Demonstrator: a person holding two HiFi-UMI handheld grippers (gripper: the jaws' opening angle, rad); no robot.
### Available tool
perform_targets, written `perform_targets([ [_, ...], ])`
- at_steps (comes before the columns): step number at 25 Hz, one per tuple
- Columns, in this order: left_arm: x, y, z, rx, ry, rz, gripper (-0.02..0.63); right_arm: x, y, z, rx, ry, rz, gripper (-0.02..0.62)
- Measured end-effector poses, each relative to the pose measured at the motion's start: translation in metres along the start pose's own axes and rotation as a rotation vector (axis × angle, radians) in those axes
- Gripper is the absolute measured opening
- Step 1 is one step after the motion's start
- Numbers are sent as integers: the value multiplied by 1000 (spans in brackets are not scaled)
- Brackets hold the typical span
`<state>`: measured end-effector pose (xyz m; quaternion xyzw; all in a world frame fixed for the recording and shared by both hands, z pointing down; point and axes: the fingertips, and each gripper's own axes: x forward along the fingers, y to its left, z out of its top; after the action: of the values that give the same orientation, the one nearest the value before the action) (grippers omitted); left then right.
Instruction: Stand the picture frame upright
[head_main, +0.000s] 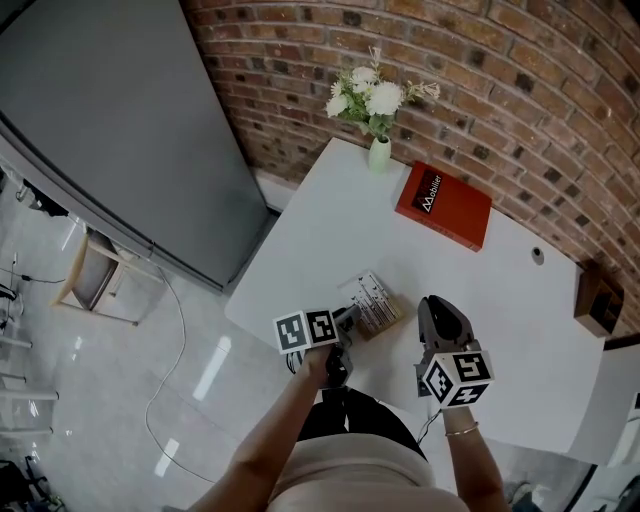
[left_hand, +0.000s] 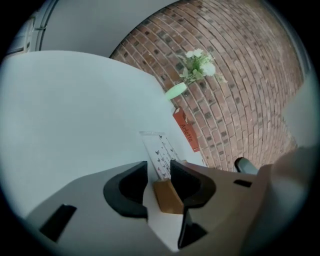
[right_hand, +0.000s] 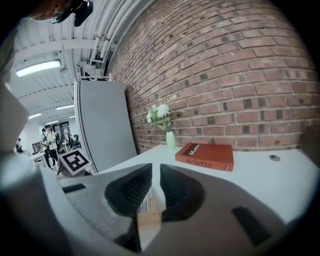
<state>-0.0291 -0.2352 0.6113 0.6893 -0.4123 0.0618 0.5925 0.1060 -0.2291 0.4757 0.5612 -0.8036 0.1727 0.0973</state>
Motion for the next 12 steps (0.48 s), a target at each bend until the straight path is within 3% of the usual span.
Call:
perform_targets([
  [12, 12, -7, -1, -100, 39, -60, 120, 5, -3, -2, 1, 29, 13, 37],
])
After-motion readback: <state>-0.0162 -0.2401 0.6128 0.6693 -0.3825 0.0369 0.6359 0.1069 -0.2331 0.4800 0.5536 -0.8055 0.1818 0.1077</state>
